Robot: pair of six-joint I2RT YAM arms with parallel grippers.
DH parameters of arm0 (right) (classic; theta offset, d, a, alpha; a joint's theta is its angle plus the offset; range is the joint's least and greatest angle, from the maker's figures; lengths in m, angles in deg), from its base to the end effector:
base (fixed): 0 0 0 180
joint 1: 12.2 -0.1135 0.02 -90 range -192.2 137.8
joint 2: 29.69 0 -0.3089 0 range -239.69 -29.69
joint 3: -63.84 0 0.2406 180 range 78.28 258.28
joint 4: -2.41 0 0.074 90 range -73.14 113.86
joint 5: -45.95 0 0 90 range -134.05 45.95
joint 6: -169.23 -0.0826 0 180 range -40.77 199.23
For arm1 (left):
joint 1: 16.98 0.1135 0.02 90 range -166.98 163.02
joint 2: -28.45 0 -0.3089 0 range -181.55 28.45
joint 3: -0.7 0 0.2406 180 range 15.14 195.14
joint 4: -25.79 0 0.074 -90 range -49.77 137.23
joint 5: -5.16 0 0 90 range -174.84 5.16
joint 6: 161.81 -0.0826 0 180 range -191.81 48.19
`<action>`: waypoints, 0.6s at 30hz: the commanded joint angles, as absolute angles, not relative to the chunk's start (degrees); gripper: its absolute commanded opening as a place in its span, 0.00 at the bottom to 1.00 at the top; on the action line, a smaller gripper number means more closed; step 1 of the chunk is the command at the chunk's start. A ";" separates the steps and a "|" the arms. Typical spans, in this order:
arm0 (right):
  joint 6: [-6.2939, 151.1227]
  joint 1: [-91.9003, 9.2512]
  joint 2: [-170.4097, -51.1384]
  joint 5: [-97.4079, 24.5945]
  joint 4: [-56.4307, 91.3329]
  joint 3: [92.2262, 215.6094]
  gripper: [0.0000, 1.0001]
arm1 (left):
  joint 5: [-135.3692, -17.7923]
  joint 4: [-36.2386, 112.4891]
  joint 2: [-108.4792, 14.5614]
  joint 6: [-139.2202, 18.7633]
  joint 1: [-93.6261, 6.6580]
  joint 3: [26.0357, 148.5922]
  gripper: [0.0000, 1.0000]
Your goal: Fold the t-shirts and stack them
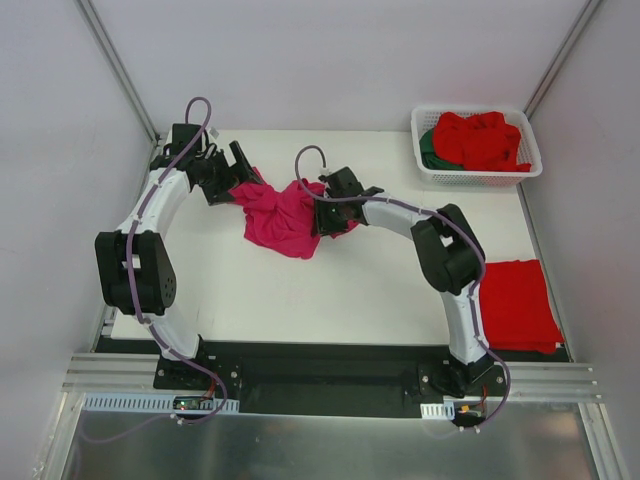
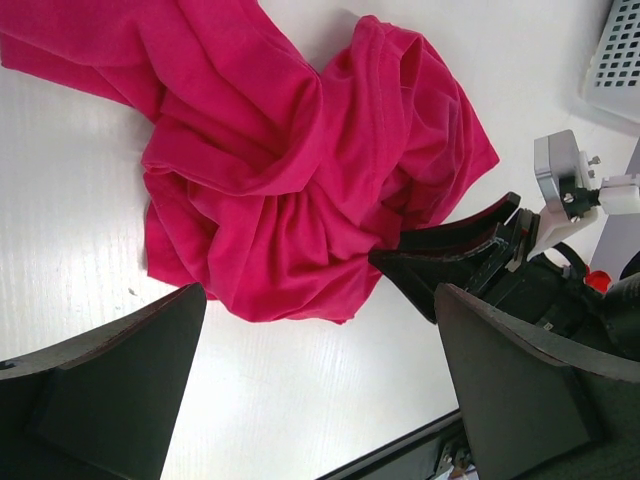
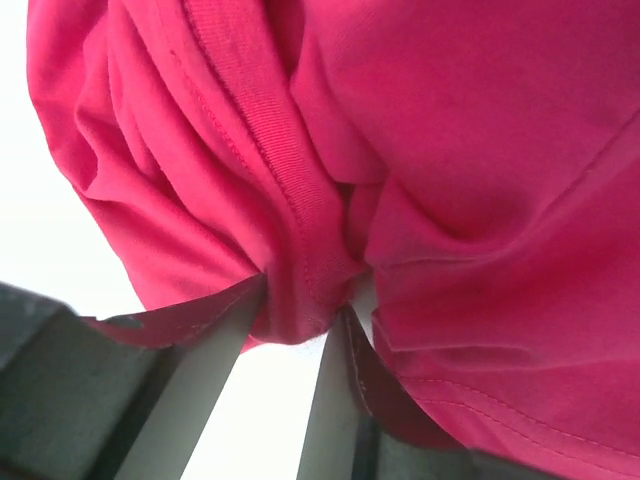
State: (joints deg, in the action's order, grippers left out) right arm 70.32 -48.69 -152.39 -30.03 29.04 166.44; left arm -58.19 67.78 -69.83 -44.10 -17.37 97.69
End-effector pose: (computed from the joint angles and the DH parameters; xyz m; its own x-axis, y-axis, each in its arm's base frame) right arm 0.4049 0.3244 0.1785 -0.6884 -0.3223 -0.6498 -0.6112 0.7401 0.2804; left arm 0.4124 -0.0399 0.3124 -0.7616 -0.4104 -0.5015 -0.0243 0.7914 -0.6108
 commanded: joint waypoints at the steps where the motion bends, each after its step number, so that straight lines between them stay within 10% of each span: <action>1: 71.67 -49.81 -149.50 -30.60 29.59 166.79 0.38 | -56.45 66.86 -69.73 -44.21 -17.69 97.50 0.99; 5: 72.37 -49.99 -148.52 -31.66 33.19 168.89 0.24 | -56.10 66.86 -70.25 -43.95 -17.77 97.59 0.99; 7: 72.46 -50.08 -147.39 -32.53 34.08 169.16 0.01 | -56.01 66.86 -70.25 -43.95 -17.86 97.76 0.99; 18: 78.70 -49.99 -128.93 -42.64 56.91 175.49 0.01 | -56.46 67.12 -71.66 -43.77 -18.13 98.11 0.99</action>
State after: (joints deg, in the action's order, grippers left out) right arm 74.98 -49.96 -141.00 -38.38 45.26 170.36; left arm -57.79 67.45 -71.08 -44.10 -17.43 97.69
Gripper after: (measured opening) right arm 0.034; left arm 0.993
